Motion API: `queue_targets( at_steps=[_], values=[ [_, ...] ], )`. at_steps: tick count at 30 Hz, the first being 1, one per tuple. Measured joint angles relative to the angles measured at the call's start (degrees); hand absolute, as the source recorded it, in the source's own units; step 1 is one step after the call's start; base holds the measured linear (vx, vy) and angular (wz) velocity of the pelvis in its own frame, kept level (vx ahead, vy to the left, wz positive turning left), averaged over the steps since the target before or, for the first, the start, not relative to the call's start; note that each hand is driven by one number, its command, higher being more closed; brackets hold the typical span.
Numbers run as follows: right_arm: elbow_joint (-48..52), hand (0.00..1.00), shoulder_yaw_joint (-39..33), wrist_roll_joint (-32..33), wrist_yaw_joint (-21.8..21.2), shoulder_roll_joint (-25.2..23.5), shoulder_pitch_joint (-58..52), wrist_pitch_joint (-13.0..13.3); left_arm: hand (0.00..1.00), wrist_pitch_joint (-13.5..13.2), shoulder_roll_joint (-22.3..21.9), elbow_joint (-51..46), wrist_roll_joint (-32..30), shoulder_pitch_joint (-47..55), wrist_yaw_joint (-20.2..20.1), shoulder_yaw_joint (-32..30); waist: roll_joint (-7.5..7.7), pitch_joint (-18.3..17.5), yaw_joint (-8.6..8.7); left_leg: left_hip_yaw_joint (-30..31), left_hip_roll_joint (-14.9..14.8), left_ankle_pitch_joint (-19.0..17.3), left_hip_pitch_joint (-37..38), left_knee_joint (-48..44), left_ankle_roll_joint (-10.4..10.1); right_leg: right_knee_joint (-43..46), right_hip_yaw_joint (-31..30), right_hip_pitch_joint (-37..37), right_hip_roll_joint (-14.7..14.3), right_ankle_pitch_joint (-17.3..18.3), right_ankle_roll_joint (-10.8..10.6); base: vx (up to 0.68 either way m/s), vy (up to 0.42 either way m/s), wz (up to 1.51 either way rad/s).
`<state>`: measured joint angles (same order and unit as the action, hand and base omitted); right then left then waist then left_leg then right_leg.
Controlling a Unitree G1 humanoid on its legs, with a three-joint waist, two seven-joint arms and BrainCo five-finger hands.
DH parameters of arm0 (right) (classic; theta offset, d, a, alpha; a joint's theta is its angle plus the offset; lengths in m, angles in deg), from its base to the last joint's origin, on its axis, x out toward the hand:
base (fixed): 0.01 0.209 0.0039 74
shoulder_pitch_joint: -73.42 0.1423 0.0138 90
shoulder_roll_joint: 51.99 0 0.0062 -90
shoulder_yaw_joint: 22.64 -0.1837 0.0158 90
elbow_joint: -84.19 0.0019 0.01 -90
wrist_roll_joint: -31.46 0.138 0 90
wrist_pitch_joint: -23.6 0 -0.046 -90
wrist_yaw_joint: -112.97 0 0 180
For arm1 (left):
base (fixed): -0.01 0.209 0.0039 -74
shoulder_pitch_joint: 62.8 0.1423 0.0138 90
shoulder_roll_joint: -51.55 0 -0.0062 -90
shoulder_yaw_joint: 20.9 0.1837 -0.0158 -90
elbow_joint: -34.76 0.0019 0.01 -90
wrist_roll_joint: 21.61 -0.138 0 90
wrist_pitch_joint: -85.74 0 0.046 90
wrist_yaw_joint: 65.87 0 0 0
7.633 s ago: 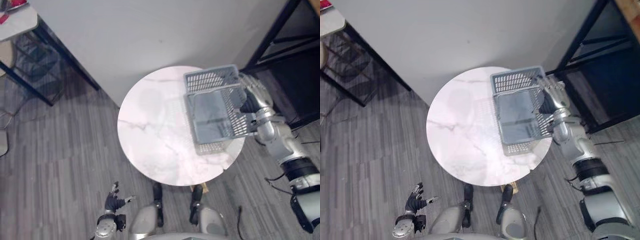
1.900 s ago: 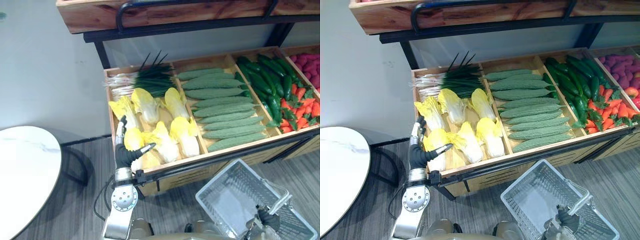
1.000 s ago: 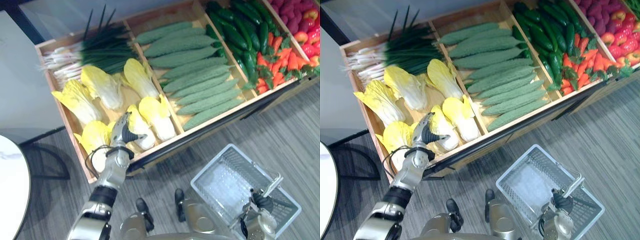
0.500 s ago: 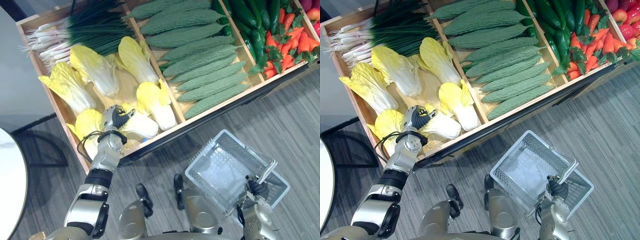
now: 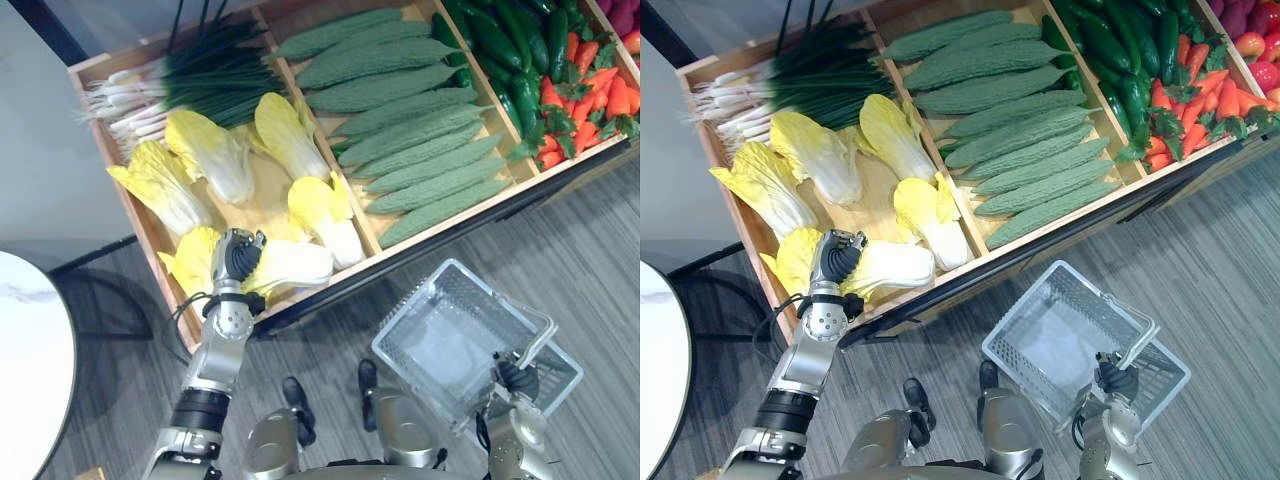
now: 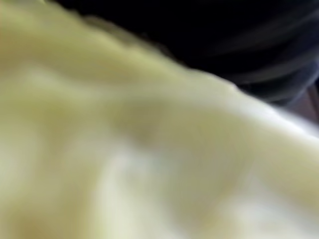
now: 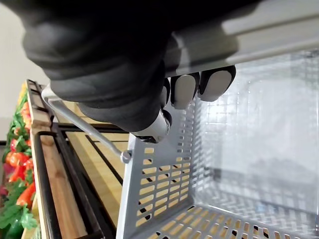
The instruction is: Pick vegetable in the basket
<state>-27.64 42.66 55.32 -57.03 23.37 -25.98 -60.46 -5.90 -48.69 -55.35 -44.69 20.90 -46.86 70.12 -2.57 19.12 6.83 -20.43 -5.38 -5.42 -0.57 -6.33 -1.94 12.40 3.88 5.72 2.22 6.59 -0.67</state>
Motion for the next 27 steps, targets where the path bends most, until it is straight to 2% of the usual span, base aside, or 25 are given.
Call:
queue_targets(
  at_steps=[2,5,8,10,11,13,14,15,16,18,21,22,23,24,26,27],
  values=[
    [0.3,1.00,-0.3,0.0,0.1,-0.3,-1.0,0.0,1.00,-1.1,-2.9,-4.9,1.7,3.1,1.1,-1.3,-0.76,-1.3,0.00,0.4,-0.1,0.1,1.0,0.7,0.1,-0.1,0.5,-1.0,0.0,0.2,-0.3,0.03,-0.022,0.10],
    [1.1,1.00,-0.3,0.0,0.9,-1.2,-2.5,0.0,1.00,-2.8,-4.8,-9.4,3.5,6.1,2.5,-1.2,-1.04,-2.5,-0.15,0.8,-0.6,0.1,1.6,0.6,0.1,-0.1,0.8,-1.9,0.0,0.4,-0.5,0.01,-0.028,0.11],
    [5.8,1.00,-0.2,0.2,1.8,-3.3,-5.0,0.0,1.00,-4.0,-6.4,-14.6,5.7,8.8,3.1,-0.9,-1.05,-2.9,-1.50,0.5,-1.4,-0.9,1.4,-2.0,-0.1,1.3,0.6,-2.1,0.0,1.3,-0.1,-0.02,-0.023,-0.04],
    [10.3,1.00,0.8,0.2,2.8,-4.4,-6.0,0.0,1.00,-4.6,-6.9,-18.6,7.6,12.1,4.3,-0.9,-0.89,-2.9,-2.91,1.2,-2.8,-4.6,0.4,-9.0,-0.5,4.2,-1.0,-2.1,-0.9,2.8,0.3,-0.06,-0.029,-0.31],
    [11.5,1.00,1.5,0.3,3.2,-4.4,-6.1,0.0,1.00,-4.9,-6.9,-19.6,7.9,13.1,4.8,-0.9,-0.81,-3.0,-3.03,2.4,-3.2,-5.5,0.0,-10.9,-0.5,4.8,-1.8,-1.7,-1.3,3.0,0.3,-0.10,-0.029,-0.61],
    [16.6,1.00,3.3,0.3,4.4,-4.4,-6.4,0.2,1.00,-5.7,-7.7,-23.0,9.1,16.4,5.6,-0.5,-0.77,-4.4,-4.30,6.4,-3.9,-9.1,-2.1,-14.6,-0.9,7.0,-4.8,0.9,-3.0,4.7,0.2,-0.12,0.001,-0.71],
    [17.8,1.00,3.6,0.3,4.7,-4.4,-6.8,0.3,1.00,-5.9,-7.8,-23.1,9.2,16.8,5.7,-0.1,-0.85,-4.9,-4.38,6.2,-4.0,-9.7,-2.3,-14.7,-0.8,7.3,-5.3,1.4,-3.1,4.8,0.1,-0.09,0.031,-0.44],
    [20.2,1.00,3.9,0.3,5.0,-4.3,-7.6,0.4,1.00,-6.3,-7.9,-23.4,10.1,17.3,6.1,1.3,0.09,-5.9,-4.28,6.0,-4.0,-10.0,-2.7,-14.5,-1.0,7.5,-5.7,2.2,-3.0,5.1,-0.1,-0.03,0.038,-0.21],
    [21.9,1.00,4.2,0.3,5.1,-4.4,-8.5,0.5,1.00,-6.4,-7.9,-24.0,10.3,17.8,6.1,2.1,0.05,-6.8,-4.02,5.5,-3.9,-10.0,-2.7,-14.4,-1.0,7.6,-6.1,2.5,-3.0,4.9,-0.3,0.00,0.041,-0.25],
    [24.7,1.00,5.6,0.3,5.2,-4.4,-10.1,0.5,1.00,-7.9,-7.9,-25.2,12.9,18.3,6.1,4.0,1.38,-7.6,-3.87,3.7,-4.2,-10.0,-2.5,-14.8,-1.0,7.7,-7.9,3.3,-3.5,4.6,-0.7,0.03,0.036,-0.46],
    [29.3,1.00,9.5,0.0,5.6,-4.3,-10.5,0.5,1.00,-8.3,-7.6,-25.3,15.2,18.7,6.1,5.1,2.00,-8.2,-4.26,-2.6,-6.1,-11.4,-2.9,-17.8,-0.9,7.6,-13.9,6.5,-6.6,1.6,-1.0,0.03,0.056,-1.26],
    [30.4,1.00,10.8,-0.1,6.0,-4.3,-9.6,0.5,1.00,-8.3,-7.5,-25.3,15.2,18.6,6.1,5.4,2.10,-8.3,-4.52,-4.8,-7.3,-11.7,-2.8,-18.3,-0.5,7.1,-14.2,7.8,-7.1,0.8,-1.5,-0.02,0.028,-2.13],
    [31.2,1.00,12.1,-0.8,6.2,-4.4,-8.2,0.5,1.00,-8.3,-7.5,-25.3,15.2,18.4,6.1,5.9,2.34,-8.4,-4.77,-9.1,-8.2,-12.0,-1.9,-18.1,-0.4,5.9,-9.5,9.3,-5.0,1.2,-0.4,-0.03,0.005,-1.76],
    [31.5,1.00,12.6,-1.4,6.3,-4.6,-7.8,0.5,1.00,-8.2,-7.4,-25.2,15.2,18.1,6.1,6.2,2.42,-8.5,-4.59,-11.0,-8.4,-12.1,-1.4,-17.9,-0.3,6.0,-5.6,10.1,-3.5,1.2,-0.4,-0.02,0.020,-1.83],
    [31.2,1.00,14.0,-3.3,6.2,-4.8,-6.2,0.4,1.00,-8.3,-6.9,-25.0,15.2,17.0,6.1,7.0,2.85,-8.7,-4.49,-18.7,-8.5,-12.9,3.5,-15.9,-1.1,7.2,15.1,9.8,5.0,0.5,2.1,0.05,0.016,-1.77],
    [30.2,1.00,14.1,-4.2,6.1,-4.8,-4.9,0.4,1.00,-8.3,-6.6,-24.7,15.2,16.2,6.1,6.5,2.74,-8.8,-4.61,-20.4,-8.4,-13.0,4.8,-15.2,-1.1,7.6,22.7,9.0,7.3,0.1,3.1,0.09,-0.040,-1.57]
  ],
)
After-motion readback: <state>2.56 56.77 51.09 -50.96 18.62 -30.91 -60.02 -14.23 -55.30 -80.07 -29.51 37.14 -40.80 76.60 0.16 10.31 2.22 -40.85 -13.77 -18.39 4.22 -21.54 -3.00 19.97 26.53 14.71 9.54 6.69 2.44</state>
